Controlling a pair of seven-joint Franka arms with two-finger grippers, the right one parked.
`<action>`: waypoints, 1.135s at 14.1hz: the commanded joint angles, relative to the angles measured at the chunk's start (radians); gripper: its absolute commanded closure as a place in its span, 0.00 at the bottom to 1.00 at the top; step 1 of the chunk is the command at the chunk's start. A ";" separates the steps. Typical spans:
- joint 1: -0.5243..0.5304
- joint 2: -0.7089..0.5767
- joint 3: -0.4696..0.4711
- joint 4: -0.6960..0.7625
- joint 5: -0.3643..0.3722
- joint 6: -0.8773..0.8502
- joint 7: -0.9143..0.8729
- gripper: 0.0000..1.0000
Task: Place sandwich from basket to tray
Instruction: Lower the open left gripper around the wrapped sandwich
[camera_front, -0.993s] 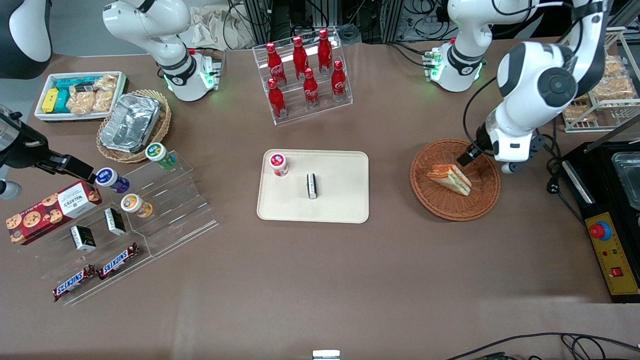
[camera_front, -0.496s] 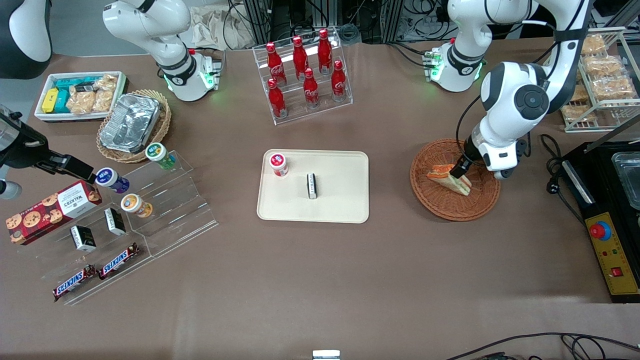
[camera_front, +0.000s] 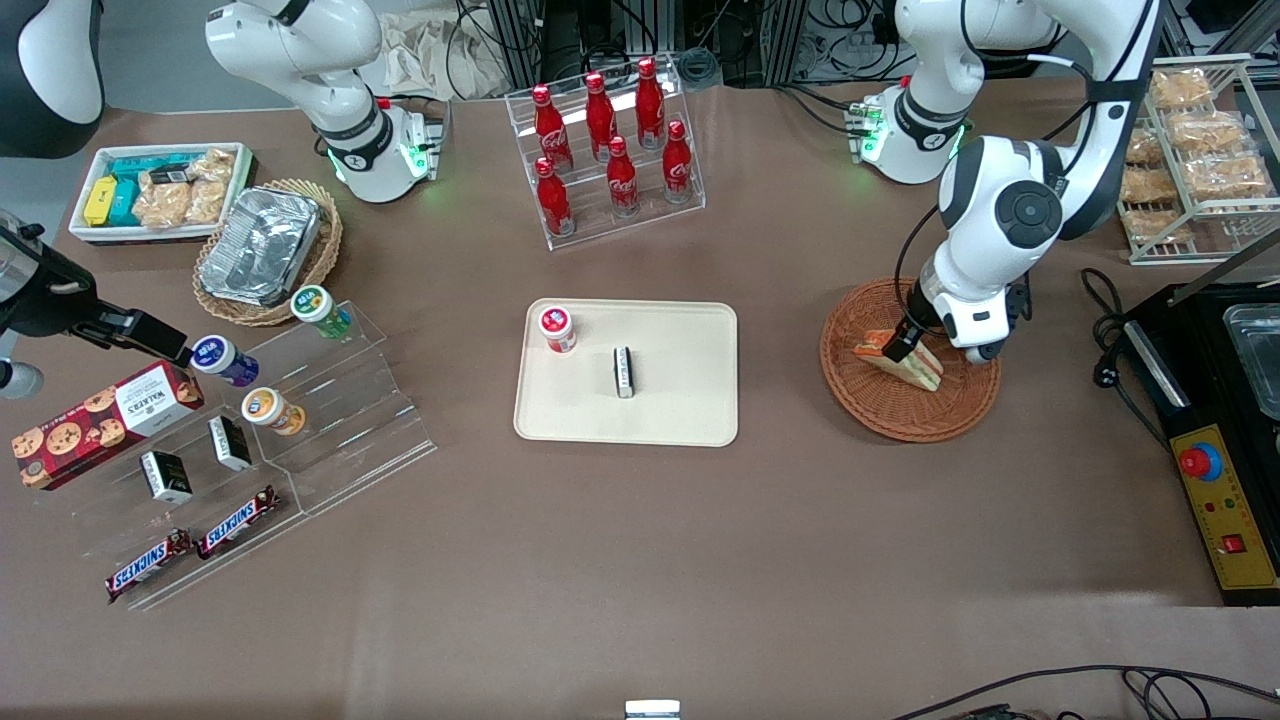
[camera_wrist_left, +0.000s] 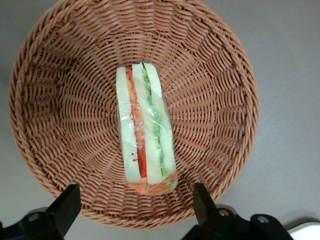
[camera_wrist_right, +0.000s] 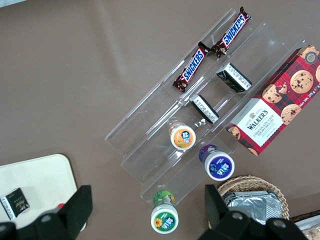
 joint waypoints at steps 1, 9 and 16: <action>-0.003 0.022 0.002 -0.032 0.061 0.068 -0.059 0.00; -0.002 0.093 0.005 -0.032 0.135 0.140 -0.125 0.01; 0.000 0.113 0.005 -0.029 0.156 0.166 -0.150 0.84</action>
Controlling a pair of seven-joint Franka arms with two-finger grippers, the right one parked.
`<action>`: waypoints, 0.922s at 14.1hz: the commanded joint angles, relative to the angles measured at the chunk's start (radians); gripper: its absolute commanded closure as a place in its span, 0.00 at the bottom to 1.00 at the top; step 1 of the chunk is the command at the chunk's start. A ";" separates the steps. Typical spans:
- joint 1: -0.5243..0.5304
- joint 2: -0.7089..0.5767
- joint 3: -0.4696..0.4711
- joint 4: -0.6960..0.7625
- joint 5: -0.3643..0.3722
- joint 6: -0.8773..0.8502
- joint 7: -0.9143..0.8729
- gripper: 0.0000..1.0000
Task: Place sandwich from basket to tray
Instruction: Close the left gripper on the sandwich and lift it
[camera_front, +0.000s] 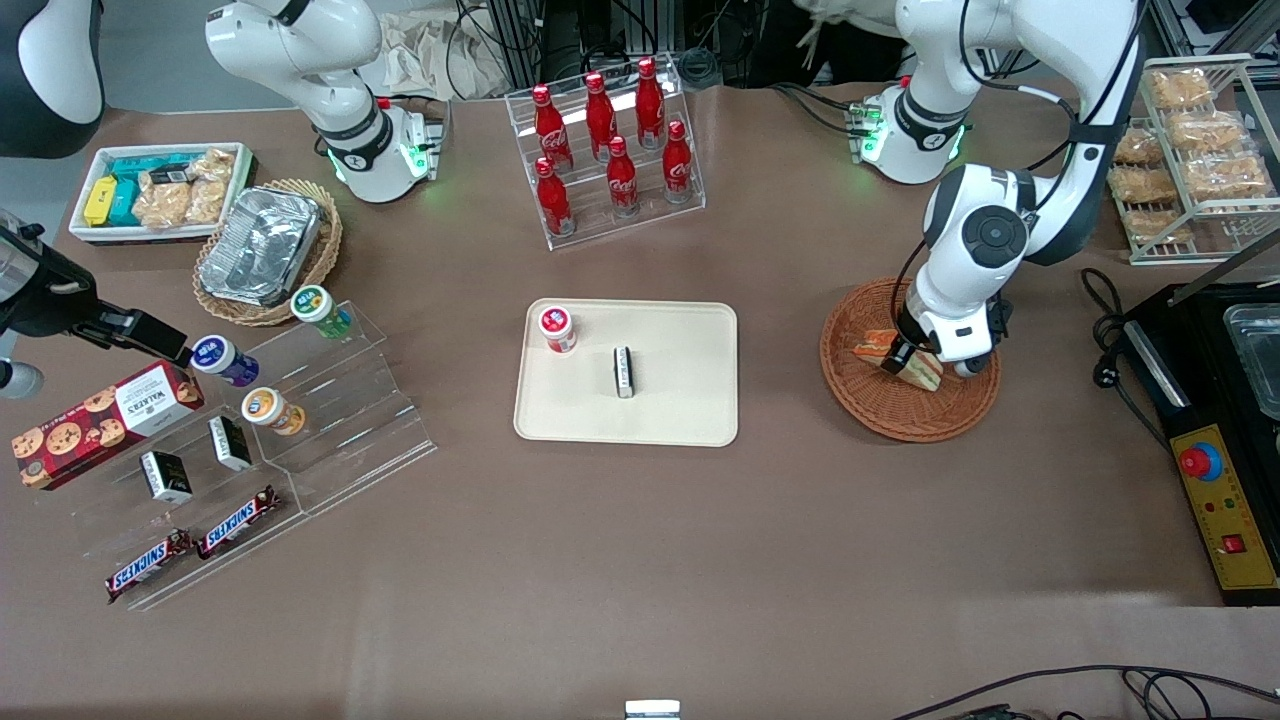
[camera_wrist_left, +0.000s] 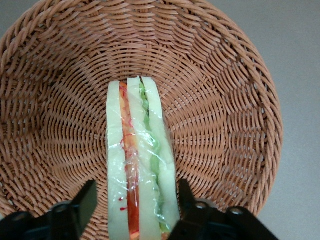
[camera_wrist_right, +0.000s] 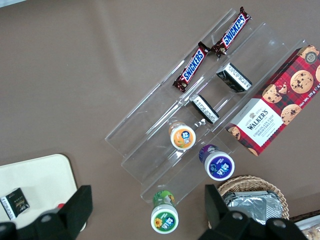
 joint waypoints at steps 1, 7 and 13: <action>0.004 0.002 0.003 -0.001 0.027 0.017 -0.024 0.89; 0.009 -0.073 0.004 0.061 0.027 -0.156 0.001 1.00; 0.010 -0.075 0.004 0.262 0.026 -0.451 0.117 1.00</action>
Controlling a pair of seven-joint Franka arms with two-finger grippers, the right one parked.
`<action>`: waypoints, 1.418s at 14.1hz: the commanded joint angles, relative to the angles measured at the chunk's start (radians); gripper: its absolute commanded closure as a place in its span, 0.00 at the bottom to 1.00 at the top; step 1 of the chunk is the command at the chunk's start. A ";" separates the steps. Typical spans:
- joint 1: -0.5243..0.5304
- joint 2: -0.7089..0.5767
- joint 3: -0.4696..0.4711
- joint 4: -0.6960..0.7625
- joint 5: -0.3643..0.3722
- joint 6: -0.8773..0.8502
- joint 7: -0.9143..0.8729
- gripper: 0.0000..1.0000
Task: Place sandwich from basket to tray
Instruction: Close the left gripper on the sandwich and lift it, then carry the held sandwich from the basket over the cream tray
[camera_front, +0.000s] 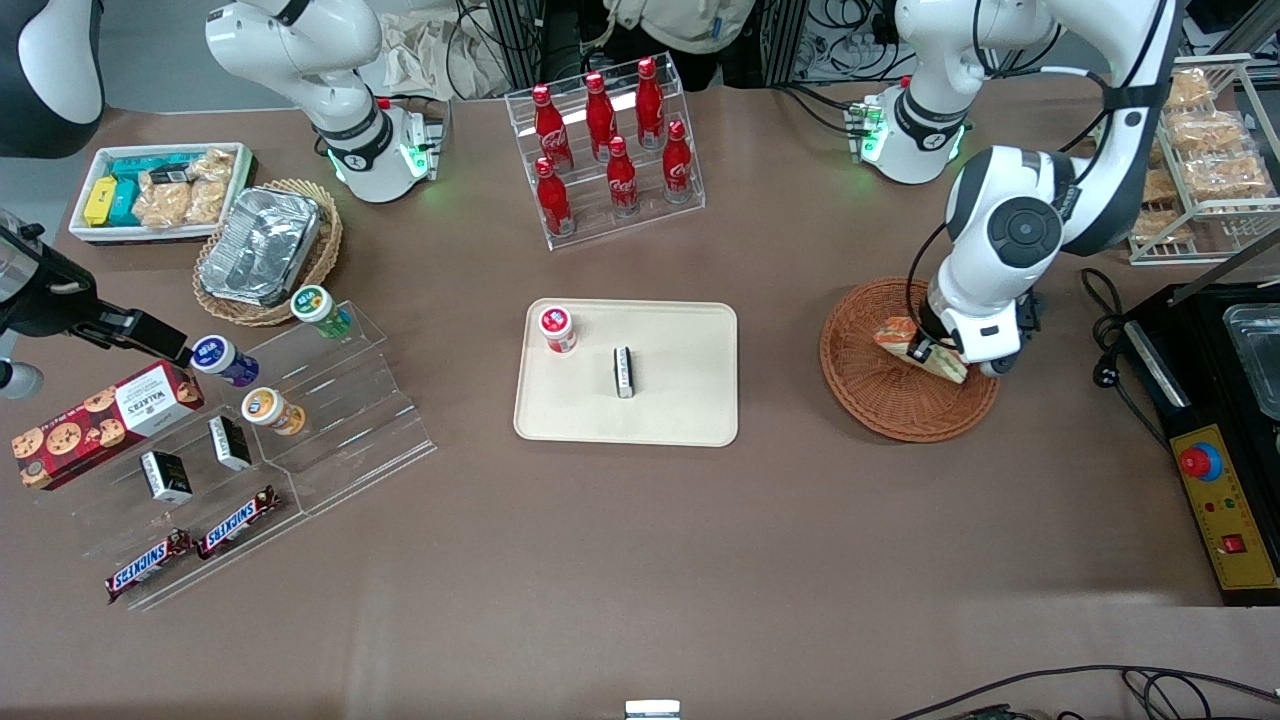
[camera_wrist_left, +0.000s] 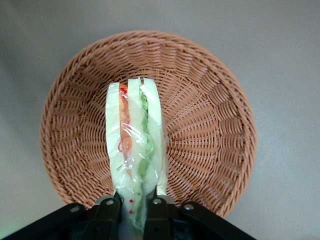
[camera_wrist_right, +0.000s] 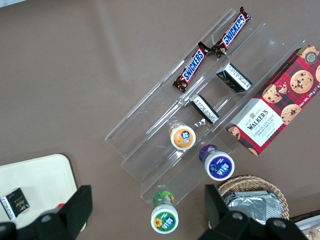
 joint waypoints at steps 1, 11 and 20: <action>0.015 0.004 0.001 0.154 0.010 -0.200 0.077 1.00; 0.011 0.001 -0.028 0.469 -0.041 -0.563 0.411 1.00; -0.115 0.030 -0.139 0.499 -0.079 -0.569 0.384 1.00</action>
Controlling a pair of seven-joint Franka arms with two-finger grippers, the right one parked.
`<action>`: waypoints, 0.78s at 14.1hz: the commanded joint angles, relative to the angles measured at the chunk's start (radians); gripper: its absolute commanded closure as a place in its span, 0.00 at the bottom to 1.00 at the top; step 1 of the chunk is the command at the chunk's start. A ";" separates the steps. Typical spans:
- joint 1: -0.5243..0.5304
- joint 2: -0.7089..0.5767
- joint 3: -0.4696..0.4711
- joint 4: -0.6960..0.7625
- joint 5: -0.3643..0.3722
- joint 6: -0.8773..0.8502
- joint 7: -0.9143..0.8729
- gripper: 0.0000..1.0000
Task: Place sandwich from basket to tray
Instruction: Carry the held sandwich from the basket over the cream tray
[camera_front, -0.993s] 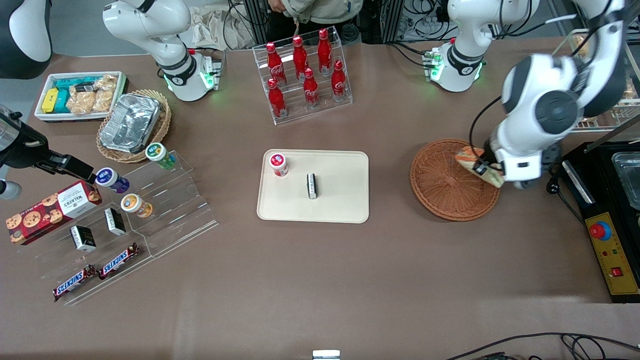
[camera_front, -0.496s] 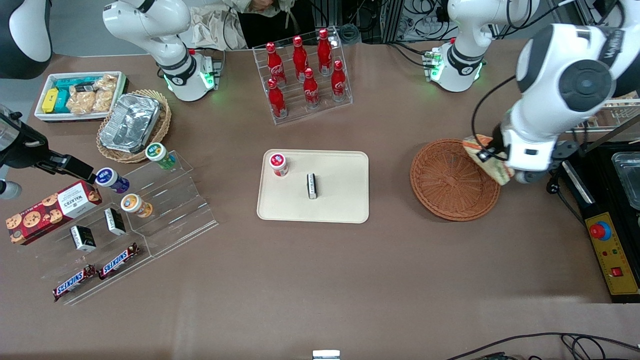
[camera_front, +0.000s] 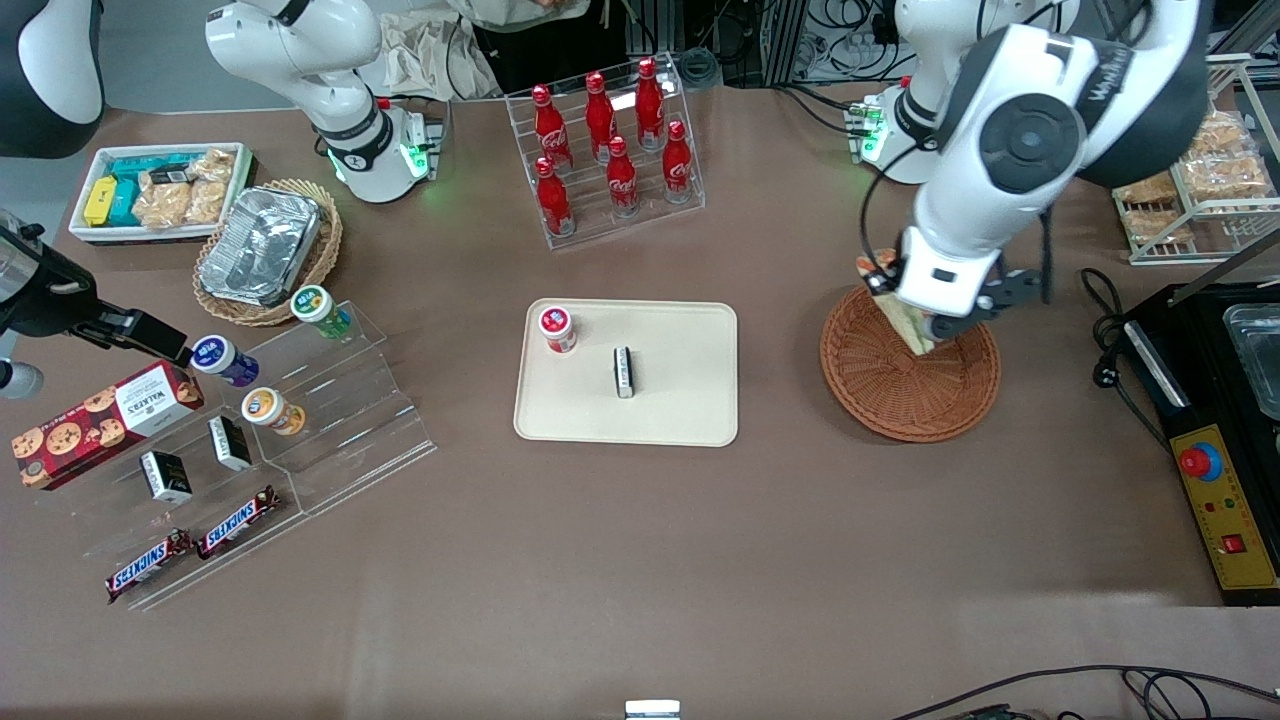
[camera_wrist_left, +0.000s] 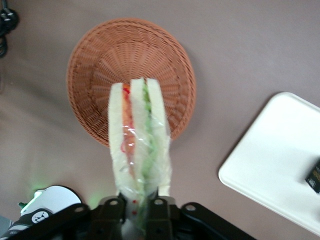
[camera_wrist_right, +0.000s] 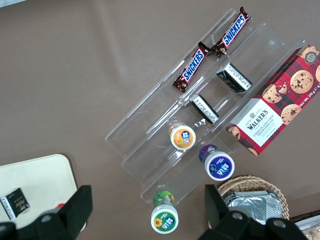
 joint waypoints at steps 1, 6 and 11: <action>-0.070 0.046 -0.011 0.032 -0.015 0.032 -0.013 1.00; -0.188 0.165 -0.019 0.031 -0.069 0.288 0.019 1.00; -0.241 0.293 -0.019 0.026 -0.058 0.418 0.129 1.00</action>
